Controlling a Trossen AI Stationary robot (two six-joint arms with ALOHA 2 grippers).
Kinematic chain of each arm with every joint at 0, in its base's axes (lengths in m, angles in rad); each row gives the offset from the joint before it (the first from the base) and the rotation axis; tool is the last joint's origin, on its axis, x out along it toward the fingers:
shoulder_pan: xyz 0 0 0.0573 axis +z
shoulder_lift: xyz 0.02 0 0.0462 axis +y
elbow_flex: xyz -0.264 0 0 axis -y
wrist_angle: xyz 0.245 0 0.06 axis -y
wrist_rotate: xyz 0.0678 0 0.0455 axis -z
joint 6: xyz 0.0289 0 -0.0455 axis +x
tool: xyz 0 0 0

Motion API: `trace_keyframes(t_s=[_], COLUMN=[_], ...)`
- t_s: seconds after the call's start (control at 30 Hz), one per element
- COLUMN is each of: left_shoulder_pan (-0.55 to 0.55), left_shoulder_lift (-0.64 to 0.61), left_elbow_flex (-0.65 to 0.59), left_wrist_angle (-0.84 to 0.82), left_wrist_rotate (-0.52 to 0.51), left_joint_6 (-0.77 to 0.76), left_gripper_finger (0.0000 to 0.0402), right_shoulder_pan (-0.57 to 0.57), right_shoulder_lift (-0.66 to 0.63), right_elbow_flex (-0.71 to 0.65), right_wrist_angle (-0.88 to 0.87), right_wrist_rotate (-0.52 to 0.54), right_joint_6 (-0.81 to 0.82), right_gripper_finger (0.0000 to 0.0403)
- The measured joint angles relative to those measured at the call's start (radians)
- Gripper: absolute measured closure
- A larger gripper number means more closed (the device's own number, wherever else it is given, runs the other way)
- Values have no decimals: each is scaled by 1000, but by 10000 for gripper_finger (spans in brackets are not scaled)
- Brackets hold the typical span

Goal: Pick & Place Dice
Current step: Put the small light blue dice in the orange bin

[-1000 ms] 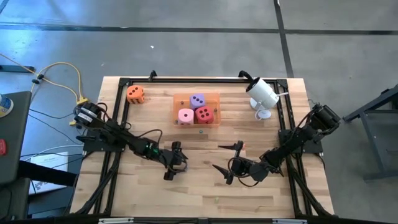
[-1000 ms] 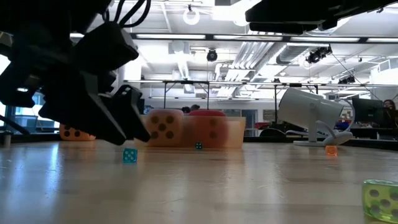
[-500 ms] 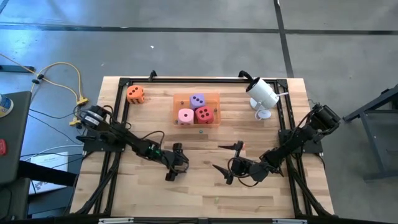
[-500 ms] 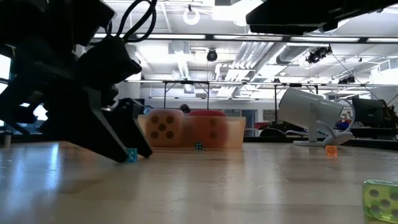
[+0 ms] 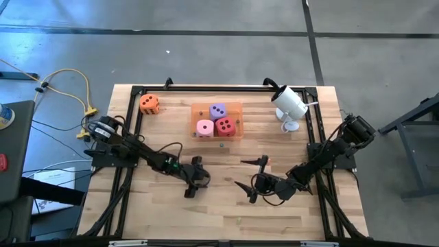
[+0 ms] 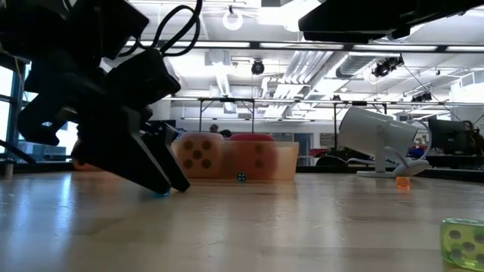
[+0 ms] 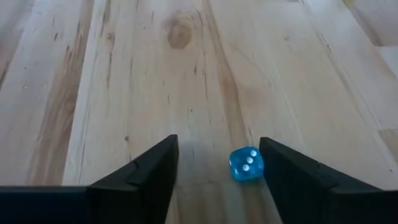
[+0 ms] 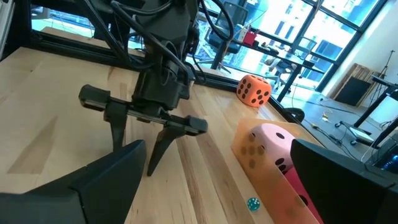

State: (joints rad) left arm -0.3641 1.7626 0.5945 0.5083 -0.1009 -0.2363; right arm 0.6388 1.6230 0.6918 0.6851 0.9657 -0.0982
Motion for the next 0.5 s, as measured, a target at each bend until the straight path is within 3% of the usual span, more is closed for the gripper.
trace_keyframes(t_s=[0.23,0.5], left_shoulder_pan=[1,2], left_shoulder_lift=[1,2], left_elbow_flex=[-1,-18], left_wrist_angle=[-11,-35], left_wrist_rotate=[8,11], left_joint_6=[-24,-116], left_gripper_finger=[233,244], right_shoulder_pan=[0,0], right_shoulder_lift=[0,0], right_elbow_flex=[0,0], right_wrist_angle=[-1,-1], right_wrist_rotate=[0,0], right_joint_6=[0,0], right_gripper_finger=[10,10])
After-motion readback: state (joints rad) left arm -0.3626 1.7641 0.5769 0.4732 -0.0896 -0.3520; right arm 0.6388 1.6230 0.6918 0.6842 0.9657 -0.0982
